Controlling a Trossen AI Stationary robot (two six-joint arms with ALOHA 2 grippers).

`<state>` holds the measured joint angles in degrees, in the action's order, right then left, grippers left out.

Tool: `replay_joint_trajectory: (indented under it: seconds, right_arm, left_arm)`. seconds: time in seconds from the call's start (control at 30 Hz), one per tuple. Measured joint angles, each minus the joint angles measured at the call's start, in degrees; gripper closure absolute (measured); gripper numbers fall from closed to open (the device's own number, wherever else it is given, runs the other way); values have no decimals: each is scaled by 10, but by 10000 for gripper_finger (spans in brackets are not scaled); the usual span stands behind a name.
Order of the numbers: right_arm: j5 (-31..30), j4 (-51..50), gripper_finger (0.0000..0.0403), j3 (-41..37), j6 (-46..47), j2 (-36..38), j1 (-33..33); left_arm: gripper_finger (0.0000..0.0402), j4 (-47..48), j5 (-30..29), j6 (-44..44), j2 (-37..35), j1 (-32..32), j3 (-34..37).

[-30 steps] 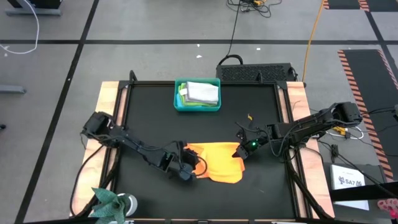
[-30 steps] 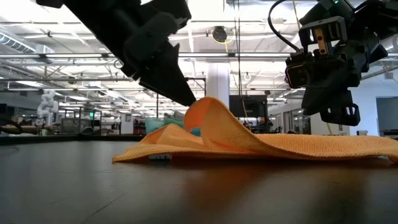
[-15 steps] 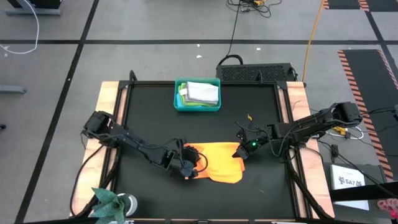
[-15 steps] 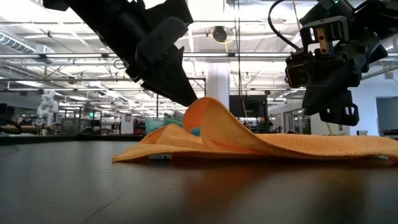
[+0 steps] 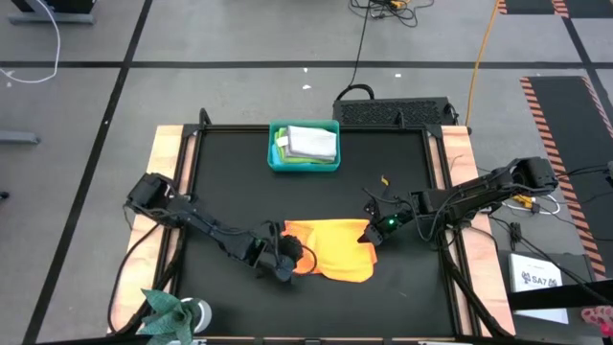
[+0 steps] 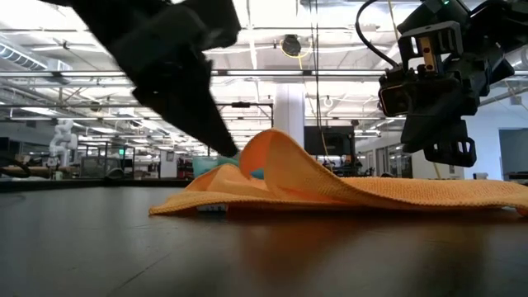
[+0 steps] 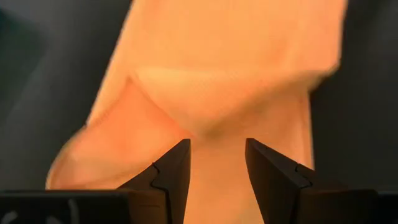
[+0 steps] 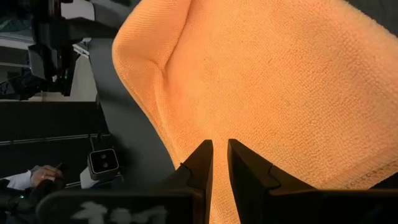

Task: Fold microfiber towels
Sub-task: Fold the orange microfiber towel

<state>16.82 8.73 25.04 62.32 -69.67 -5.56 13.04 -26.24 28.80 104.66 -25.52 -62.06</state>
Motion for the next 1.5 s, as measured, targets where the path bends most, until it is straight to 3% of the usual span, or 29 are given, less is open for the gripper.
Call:
replay_joint_trajectory:
  seconds: [0.47,1.5]
  right_arm:
    - [0,0,360,0,0,0,0]
    - [0,0,360,0,-1,0,0]
  left_arm:
    - [245,4,-65,30,0,-15,0]
    - [245,-22,-68,41,0,-8,0]
